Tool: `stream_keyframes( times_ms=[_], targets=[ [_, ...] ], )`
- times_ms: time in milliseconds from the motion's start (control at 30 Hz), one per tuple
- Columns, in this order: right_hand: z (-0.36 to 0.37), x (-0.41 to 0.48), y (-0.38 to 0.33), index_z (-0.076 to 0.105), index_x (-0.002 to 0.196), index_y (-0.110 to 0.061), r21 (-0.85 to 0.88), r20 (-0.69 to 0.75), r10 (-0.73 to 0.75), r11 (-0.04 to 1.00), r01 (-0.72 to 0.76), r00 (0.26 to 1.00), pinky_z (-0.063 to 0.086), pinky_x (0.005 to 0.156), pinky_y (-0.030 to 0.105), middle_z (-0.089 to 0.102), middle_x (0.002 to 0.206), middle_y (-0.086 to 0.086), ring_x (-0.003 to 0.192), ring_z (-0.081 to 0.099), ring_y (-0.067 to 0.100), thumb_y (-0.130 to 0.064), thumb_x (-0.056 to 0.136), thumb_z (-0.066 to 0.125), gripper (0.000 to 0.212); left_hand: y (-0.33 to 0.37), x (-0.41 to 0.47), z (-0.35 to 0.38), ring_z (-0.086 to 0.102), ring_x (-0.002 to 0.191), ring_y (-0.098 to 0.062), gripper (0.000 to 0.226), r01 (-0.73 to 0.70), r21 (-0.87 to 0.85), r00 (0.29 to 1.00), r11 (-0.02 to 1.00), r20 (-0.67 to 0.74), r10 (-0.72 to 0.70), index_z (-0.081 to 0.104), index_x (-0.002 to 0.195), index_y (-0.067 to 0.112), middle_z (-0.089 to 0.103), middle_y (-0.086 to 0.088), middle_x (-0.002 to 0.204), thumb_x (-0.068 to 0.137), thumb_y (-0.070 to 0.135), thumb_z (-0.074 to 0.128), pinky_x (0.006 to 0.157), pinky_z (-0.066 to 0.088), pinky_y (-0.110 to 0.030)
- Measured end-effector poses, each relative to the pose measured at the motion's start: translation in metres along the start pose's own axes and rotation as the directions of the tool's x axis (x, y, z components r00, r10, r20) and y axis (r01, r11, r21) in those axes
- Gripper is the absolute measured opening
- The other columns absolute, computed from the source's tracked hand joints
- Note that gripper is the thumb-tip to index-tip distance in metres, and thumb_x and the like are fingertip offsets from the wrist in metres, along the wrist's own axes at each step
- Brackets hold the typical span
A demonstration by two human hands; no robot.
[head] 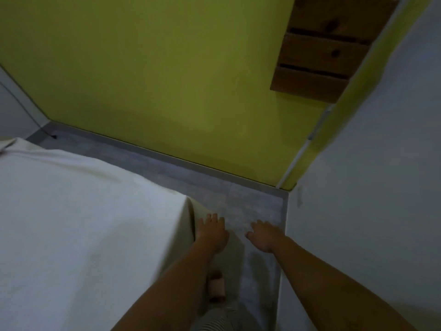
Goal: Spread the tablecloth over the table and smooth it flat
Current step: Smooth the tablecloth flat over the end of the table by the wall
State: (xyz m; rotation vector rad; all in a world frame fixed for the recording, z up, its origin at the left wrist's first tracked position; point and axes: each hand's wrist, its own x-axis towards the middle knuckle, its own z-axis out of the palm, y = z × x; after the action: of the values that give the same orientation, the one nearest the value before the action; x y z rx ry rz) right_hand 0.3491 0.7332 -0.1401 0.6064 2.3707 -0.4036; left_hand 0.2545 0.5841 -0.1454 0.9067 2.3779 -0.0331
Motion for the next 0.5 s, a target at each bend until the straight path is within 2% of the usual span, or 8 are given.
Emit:
stream_keyframes(
  times_ms=[67, 167, 300, 500],
  targets=[
    [-0.008, 0.004, -0.005, 0.021, 0.149, -0.014, -0.002, 0.031, -0.01, 1.0, 0.01, 0.999, 0.022, 0.114, 0.046, 0.019, 0.157, 0.011, 0.141, 0.024, 0.032, -0.049, 0.098, 0.024, 0.062, 0.002, 0.007, -0.006, 0.005, 0.148, -0.029, 0.058, -0.021, 0.004, 1.0, 1.0, 0.011, 0.021, 0.011, 0.151, 0.013, 0.005, -0.012, 0.161, 0.102, 0.04, 0.025, 0.118, 0.008, -0.05],
    [-0.043, 0.057, -0.004, 0.018, 0.15, -0.012, -0.022, 0.031, -0.032, 0.999, 0.033, 0.999, 0.021, 0.115, 0.045, 0.017, 0.158, 0.011, 0.142, 0.023, 0.031, -0.049, 0.099, 0.025, 0.063, -0.003, 0.056, -0.033, 0.005, 0.148, -0.03, 0.058, -0.002, -0.001, 1.0, 1.0, -0.009, 0.002, 0.011, 0.151, 0.011, 0.006, -0.014, 0.16, 0.102, 0.04, 0.024, 0.119, 0.006, -0.048],
    [-0.109, 0.121, -0.004, 0.022, 0.148, -0.01, -0.033, -0.001, -0.048, 0.998, 0.048, 0.999, 0.025, 0.114, 0.041, 0.024, 0.156, 0.012, 0.14, 0.028, 0.031, -0.043, 0.1, 0.027, 0.059, -0.018, 0.12, -0.077, 0.004, 0.148, -0.03, 0.059, 0.019, 0.002, 1.0, 1.0, 0.022, -0.019, 0.01, 0.152, 0.011, 0.005, -0.014, 0.16, 0.102, 0.04, 0.024, 0.119, 0.005, -0.049],
    [-0.179, 0.194, -0.021, 0.022, 0.147, -0.007, -0.086, 0.047, -0.054, 0.995, 0.058, 0.997, 0.025, 0.114, 0.042, 0.022, 0.156, 0.015, 0.141, 0.026, 0.032, -0.044, 0.099, 0.028, 0.061, -0.067, 0.185, -0.124, 0.006, 0.148, -0.031, 0.06, 0.162, -0.092, 0.986, 0.983, 0.063, -0.157, 0.009, 0.152, 0.011, 0.005, -0.014, 0.16, 0.102, 0.041, 0.023, 0.119, 0.007, -0.049]
  ],
)
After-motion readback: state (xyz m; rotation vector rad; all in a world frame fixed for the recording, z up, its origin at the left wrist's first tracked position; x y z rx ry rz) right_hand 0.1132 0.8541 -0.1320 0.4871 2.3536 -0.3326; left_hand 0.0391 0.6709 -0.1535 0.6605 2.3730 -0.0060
